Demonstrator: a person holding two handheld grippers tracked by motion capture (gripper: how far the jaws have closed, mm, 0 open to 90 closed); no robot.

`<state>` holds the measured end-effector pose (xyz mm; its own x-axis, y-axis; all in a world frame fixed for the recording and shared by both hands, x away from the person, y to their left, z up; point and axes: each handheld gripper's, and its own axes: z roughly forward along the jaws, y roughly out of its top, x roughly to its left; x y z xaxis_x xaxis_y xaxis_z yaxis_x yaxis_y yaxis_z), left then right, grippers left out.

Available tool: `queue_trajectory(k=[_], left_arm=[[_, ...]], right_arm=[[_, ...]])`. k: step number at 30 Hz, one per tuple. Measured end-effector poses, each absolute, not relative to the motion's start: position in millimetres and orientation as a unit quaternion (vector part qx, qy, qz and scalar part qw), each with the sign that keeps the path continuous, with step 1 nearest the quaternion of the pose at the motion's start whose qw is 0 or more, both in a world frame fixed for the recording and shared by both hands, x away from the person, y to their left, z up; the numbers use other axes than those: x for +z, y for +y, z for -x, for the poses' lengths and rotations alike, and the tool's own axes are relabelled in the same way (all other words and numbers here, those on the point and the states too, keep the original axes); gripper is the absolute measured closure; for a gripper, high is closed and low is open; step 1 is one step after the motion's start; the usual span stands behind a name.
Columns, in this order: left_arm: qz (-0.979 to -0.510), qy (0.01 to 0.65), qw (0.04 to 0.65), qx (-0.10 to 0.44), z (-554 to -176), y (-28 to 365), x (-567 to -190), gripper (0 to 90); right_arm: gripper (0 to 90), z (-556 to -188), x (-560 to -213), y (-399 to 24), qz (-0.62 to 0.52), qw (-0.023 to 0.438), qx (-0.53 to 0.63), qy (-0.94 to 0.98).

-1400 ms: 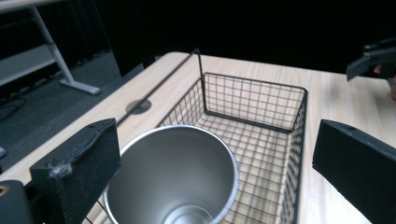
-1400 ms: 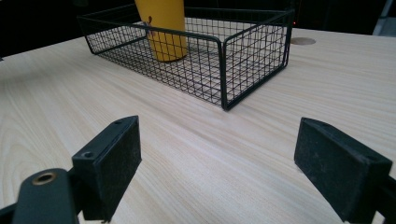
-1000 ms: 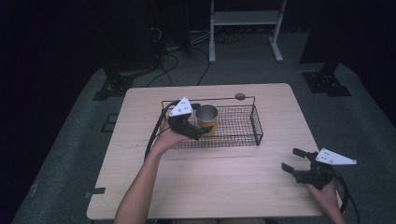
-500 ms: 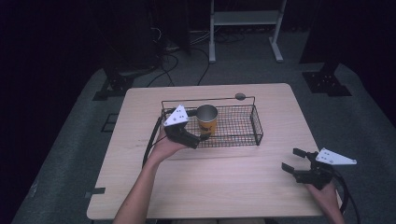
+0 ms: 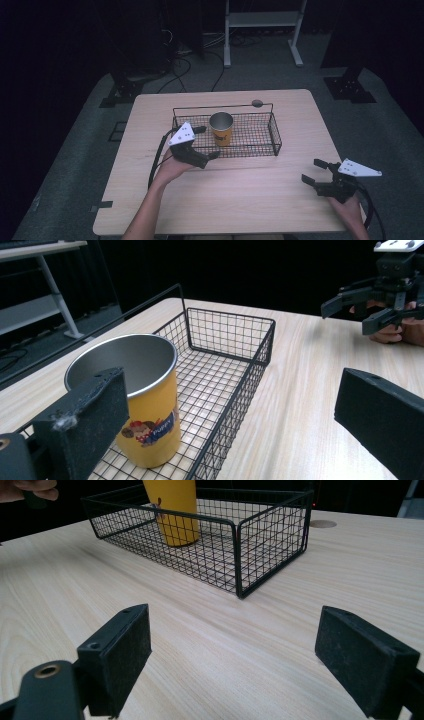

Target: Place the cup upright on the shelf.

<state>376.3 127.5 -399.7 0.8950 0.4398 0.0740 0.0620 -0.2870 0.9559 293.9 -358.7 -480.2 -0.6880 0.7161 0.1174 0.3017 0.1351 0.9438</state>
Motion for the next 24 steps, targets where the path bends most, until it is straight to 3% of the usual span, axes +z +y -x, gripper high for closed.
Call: queue_trajectory(k=[24], left_arm=[[-0.782, 0.164, 0.578, 0.165, -347, 138, -416, 0.3]], right_arm=[[13.7, -294, -480, -359, -0.348, 0.186, 0.557, 0.731]])
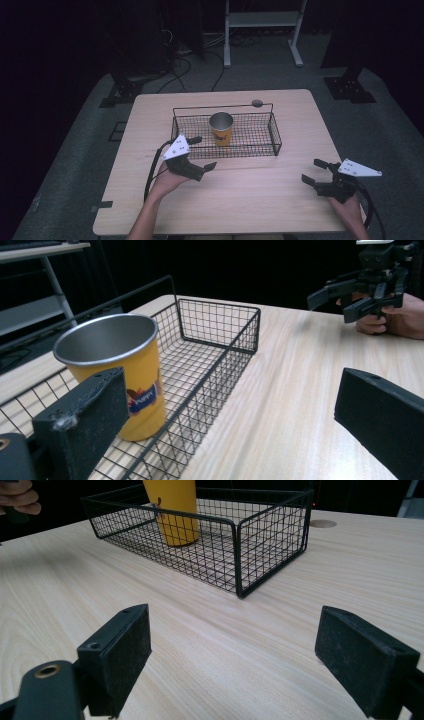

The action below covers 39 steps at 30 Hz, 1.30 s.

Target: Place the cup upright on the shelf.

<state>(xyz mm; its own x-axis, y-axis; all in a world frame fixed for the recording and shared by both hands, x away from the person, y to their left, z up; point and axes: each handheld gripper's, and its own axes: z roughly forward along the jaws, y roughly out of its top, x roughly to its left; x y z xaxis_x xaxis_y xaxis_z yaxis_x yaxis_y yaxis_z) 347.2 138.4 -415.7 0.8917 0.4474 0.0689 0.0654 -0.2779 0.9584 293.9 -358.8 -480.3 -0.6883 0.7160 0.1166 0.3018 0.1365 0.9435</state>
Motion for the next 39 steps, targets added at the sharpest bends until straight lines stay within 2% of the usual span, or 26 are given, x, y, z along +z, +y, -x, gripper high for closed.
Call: queue_trajectory(k=[39], left_arm=[[-0.772, 0.182, 0.580, 0.185, -297, 161, -453, 0.3]], right_arm=[[13.7, -294, -480, -359, -0.349, 0.187, 0.557, 0.730]])
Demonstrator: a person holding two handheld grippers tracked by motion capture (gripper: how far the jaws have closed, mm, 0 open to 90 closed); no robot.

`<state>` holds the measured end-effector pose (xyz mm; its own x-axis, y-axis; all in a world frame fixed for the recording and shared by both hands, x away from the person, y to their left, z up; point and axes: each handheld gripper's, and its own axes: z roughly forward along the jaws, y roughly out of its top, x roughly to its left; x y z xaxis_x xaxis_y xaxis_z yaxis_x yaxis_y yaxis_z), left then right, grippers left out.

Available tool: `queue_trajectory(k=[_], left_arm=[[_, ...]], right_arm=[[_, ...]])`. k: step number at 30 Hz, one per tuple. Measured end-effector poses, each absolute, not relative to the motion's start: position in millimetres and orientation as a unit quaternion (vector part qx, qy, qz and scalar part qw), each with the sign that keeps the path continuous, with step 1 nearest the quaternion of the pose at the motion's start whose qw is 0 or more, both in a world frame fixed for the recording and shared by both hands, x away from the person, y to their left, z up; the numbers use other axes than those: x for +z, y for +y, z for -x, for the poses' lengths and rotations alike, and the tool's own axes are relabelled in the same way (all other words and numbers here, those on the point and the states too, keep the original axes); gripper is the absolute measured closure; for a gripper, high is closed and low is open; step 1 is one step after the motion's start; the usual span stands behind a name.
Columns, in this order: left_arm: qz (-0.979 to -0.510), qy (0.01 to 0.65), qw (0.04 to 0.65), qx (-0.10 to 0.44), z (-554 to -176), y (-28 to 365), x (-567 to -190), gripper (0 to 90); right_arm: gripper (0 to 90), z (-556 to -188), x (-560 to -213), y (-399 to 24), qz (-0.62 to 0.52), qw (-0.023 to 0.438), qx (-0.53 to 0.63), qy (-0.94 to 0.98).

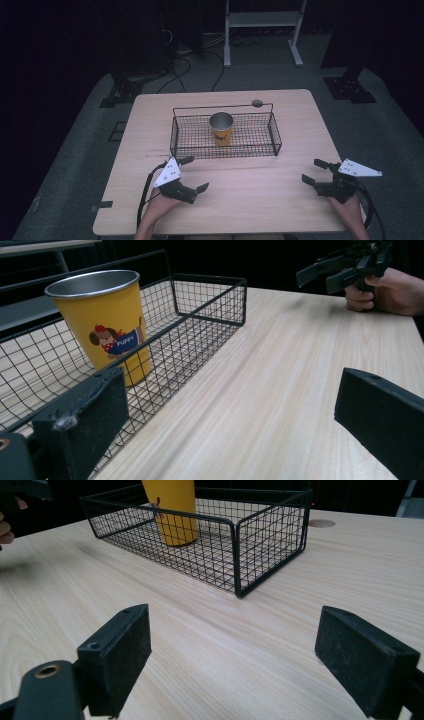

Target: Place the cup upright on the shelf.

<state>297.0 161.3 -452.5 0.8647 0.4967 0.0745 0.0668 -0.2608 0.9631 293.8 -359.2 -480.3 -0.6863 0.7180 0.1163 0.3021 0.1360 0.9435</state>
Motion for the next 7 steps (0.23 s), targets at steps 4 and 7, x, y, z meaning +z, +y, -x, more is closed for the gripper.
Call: queue_trajectory(k=[4, 7], left_arm=[[-0.772, 0.186, 0.579, 0.185, -292.7, 163.1, -457.6, 0.3], [-0.772, 0.189, 0.579, 0.182, -288.9, 164.6, -461.1, 0.3]], right_arm=[[13.7, -293.8, -480.4, -359.2, -0.349, 0.186, 0.556, 0.731], [13.7, -294.0, -480.4, -359.4, -0.349, 0.186, 0.556, 0.731]])
